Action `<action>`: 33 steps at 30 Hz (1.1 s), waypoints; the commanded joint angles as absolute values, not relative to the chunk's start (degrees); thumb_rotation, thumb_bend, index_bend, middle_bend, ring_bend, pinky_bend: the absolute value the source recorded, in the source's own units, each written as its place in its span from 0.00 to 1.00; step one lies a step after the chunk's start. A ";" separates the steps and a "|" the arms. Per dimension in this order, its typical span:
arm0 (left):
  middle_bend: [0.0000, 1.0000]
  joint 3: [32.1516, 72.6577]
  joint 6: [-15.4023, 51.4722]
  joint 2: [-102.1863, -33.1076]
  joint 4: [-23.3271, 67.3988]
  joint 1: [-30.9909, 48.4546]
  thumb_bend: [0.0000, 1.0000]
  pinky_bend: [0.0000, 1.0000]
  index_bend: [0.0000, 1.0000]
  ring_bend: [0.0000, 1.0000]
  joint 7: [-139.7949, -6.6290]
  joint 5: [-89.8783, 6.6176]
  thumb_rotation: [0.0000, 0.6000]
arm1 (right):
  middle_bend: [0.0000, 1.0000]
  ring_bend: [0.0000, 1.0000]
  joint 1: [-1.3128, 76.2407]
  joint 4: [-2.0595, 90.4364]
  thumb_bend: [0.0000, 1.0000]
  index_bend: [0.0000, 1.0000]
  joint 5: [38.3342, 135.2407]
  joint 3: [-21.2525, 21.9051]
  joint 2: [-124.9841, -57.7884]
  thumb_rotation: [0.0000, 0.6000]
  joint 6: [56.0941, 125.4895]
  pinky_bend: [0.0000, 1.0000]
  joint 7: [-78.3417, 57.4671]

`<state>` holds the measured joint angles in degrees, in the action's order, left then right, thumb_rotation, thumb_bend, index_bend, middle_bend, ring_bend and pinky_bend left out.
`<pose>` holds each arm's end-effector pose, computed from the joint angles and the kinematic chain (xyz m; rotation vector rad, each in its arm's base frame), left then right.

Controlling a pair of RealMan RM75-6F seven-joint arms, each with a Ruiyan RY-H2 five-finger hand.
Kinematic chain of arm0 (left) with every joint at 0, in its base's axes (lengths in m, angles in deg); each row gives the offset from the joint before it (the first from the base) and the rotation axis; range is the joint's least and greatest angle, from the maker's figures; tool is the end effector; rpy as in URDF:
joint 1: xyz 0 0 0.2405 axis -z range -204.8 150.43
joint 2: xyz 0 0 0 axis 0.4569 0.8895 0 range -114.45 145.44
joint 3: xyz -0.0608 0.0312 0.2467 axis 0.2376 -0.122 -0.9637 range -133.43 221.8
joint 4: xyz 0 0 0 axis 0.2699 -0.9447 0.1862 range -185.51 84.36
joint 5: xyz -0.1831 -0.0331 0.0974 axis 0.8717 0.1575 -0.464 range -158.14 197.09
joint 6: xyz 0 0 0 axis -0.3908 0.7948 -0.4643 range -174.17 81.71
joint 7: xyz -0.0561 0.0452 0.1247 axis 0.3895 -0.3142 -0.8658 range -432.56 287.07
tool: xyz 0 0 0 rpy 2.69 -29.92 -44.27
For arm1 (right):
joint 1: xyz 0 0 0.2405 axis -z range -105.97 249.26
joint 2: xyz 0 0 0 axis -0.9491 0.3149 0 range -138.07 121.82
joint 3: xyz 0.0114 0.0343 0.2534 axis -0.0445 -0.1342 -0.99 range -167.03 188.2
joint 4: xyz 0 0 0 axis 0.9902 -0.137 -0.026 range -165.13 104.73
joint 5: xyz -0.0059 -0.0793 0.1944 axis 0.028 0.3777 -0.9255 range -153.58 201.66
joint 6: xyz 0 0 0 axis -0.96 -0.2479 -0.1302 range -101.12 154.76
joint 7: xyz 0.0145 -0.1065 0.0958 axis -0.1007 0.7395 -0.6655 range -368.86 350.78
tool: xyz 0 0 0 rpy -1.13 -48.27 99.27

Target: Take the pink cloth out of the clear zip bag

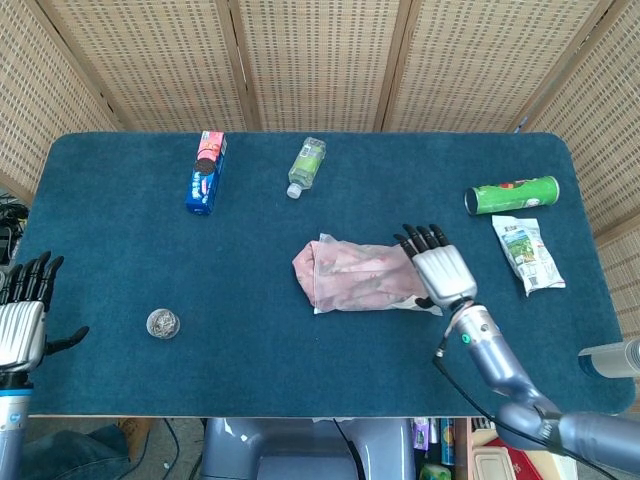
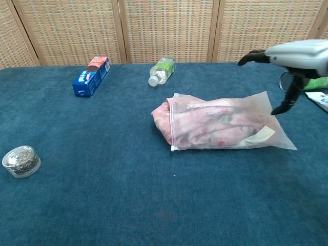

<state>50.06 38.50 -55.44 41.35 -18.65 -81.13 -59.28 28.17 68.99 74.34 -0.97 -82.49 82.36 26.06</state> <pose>-0.3015 0.2099 0.1338 -1.3066 -0.8770 -0.8900 -0.1497 -0.3480 0.0517 1.8341 -0.8503 0.7309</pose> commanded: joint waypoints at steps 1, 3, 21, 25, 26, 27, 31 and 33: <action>0.00 50.33 37.31 -55.36 41.13 -18.23 0.05 0.00 0.00 0.00 -81.19 -58.38 1.00 | 0.00 0.00 20.34 62.43 0.00 0.00 63.38 -3.02 -90.64 1.00 78.20 0.00 32.75; 0.00 50.63 37.18 -55.34 41.04 -18.16 0.05 0.00 0.00 0.00 -81.35 -57.91 1.00 | 0.00 0.00 18.74 61.27 0.00 0.00 60.67 -2.95 -92.37 1.00 77.50 0.00 33.44; 0.00 51.08 34.46 -55.46 40.42 -17.36 0.06 0.00 0.00 0.00 -81.74 -55.68 1.00 | 0.00 0.00 11.04 50.46 0.00 0.00 49.63 1.18 -100.28 1.00 74.00 0.00 36.32; 0.00 51.03 34.49 -55.53 40.42 -17.37 0.06 0.00 0.00 0.00 -81.98 -55.70 1.00 | 0.05 0.01 10.59 49.62 0.02 0.00 50.11 2.48 -100.68 1.00 74.28 0.05 36.63; 0.00 51.03 34.48 -55.62 40.37 -17.36 0.06 0.00 0.00 0.00 -82.06 -55.68 1.00 | 0.09 0.02 10.58 49.46 0.06 0.02 50.79 2.77 -100.74 1.00 74.10 0.08 36.33; 0.00 51.03 34.46 -55.68 40.33 -17.33 0.06 0.00 0.00 0.00 -82.11 -55.67 1.00 | 0.16 0.07 10.68 49.43 0.16 0.06 51.28 2.87 -100.68 1.00 73.71 0.14 35.77; 0.00 50.91 34.02 -56.14 39.90 -17.01 0.06 0.00 0.00 0.00 -82.88 -55.68 1.00 | 0.38 0.29 11.70 49.11 0.70 0.33 56.71 3.15 -100.29 1.00 73.07 0.37 32.19; 0.00 51.13 34.00 -56.63 39.57 -16.66 0.06 0.00 0.00 0.00 -83.31 -55.77 1.00 | 0.46 0.36 12.79 49.36 0.85 0.42 60.29 2.89 -99.83 1.00 72.78 0.47 28.93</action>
<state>51.01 34.01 -56.40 39.75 -16.84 -83.17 -55.70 11.55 49.36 56.33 2.93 -100.31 73.27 32.47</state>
